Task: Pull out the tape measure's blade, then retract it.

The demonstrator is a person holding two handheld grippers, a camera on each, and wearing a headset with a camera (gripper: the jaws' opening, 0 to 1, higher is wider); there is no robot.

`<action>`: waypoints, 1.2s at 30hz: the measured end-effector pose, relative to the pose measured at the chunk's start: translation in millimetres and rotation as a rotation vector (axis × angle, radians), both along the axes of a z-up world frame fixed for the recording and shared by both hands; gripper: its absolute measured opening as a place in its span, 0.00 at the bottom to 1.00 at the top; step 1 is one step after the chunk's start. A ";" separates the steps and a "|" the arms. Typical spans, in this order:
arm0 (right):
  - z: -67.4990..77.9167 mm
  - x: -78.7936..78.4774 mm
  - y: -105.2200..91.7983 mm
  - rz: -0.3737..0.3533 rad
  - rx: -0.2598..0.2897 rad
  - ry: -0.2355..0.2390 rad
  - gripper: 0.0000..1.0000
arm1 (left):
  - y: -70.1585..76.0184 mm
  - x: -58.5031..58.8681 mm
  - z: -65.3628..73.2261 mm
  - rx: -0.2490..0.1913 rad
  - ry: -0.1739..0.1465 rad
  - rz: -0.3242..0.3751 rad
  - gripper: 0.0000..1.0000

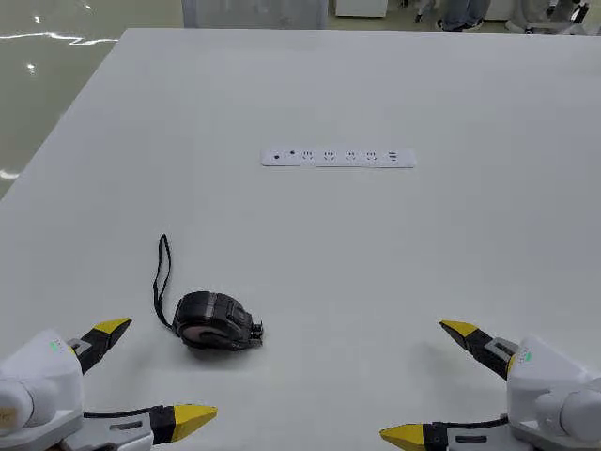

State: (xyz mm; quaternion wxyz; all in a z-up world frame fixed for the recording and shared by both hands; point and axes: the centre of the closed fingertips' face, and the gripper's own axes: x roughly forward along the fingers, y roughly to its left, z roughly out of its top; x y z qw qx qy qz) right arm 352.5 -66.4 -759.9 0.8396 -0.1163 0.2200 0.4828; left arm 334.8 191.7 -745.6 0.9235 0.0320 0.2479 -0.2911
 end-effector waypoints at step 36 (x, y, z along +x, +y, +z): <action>6.5 6.3 4.3 0.002 0.022 -0.019 1.00 | 2.0 2.8 5.1 -0.023 -0.029 0.003 1.00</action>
